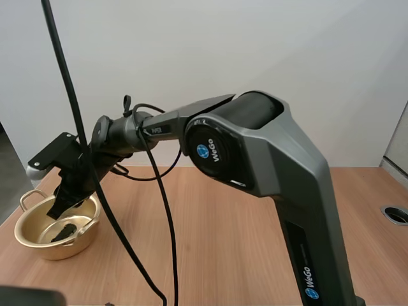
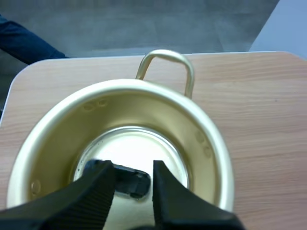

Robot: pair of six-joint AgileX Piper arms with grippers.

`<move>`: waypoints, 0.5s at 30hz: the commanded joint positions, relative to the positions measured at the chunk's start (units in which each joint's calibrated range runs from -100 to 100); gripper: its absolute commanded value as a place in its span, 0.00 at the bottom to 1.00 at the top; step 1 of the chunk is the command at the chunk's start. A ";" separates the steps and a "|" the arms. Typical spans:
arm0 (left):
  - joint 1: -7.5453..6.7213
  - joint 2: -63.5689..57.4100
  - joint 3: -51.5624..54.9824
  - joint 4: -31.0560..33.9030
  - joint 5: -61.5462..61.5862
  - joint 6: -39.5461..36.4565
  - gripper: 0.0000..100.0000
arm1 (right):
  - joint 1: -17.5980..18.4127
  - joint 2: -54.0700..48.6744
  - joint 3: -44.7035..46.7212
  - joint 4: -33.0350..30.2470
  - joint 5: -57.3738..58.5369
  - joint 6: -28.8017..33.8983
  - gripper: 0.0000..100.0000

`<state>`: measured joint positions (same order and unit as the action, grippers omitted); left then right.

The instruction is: Open the pot, put the car inside, and close it

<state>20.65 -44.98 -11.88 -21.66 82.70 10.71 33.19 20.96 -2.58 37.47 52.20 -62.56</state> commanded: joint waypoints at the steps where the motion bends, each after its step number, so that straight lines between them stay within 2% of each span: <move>1: 0.04 0.76 -0.06 5.67 0.02 -2.08 0.00 | -1.00 -2.37 -0.08 -0.32 -0.05 2.50 0.00; 6: 0.04 4.98 1.15 18.39 7.92 -8.39 0.00 | -5.88 -10.06 0.04 -5.02 0.70 8.07 0.00; 10: 0.04 9.69 4.27 17.76 17.21 -7.49 0.00 | -11.25 -15.65 0.04 -8.92 1.35 11.71 0.00; 15: 0.04 15.11 13.54 17.23 17.30 -5.93 0.00 | -20.13 -22.76 0.04 -9.04 5.77 13.35 0.00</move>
<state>20.65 -31.55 -2.39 -3.38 99.79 4.16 19.61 1.20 -2.58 28.28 56.88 -49.29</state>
